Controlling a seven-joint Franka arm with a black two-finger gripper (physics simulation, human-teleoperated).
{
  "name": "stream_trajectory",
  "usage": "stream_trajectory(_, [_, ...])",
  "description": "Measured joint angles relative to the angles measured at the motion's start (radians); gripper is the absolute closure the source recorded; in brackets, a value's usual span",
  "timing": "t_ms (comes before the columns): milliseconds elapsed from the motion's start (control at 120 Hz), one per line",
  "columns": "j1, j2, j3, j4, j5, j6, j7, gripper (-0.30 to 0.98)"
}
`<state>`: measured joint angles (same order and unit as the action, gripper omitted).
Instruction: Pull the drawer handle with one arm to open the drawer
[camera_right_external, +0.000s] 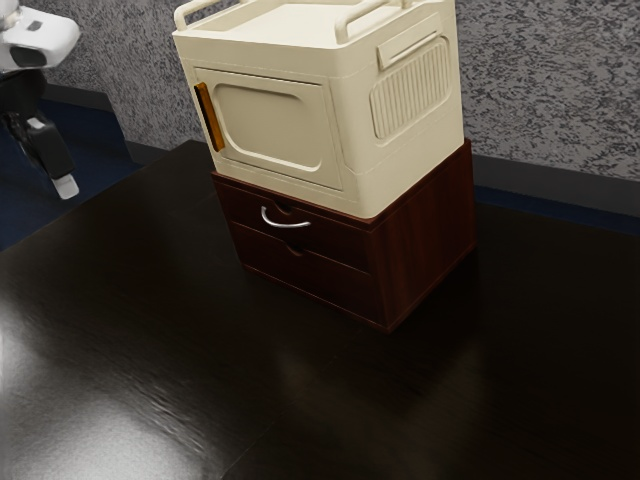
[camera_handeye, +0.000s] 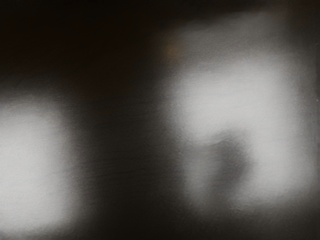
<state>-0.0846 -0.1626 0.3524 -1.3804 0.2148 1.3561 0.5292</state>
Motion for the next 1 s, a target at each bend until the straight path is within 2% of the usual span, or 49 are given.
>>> stream_trajectory(267, [-0.077, 0.013, -0.002, -0.016, -0.033, 0.067, 0.019, 0.0])
stream_trajectory(333, [-0.078, 0.01, 0.006, -0.033, -0.061, 0.068, 0.027, 0.0])
stream_trajectory(483, [-0.08, 0.012, 0.004, -0.036, -0.086, 0.11, 0.144, 0.0])
stream_trajectory(633, [-0.138, 0.013, 0.002, -0.114, -0.068, 0.172, 0.269, 0.0])
stream_trajectory(1000, [-0.173, 0.007, 0.004, -0.309, -0.04, 0.368, 0.474, 0.0])
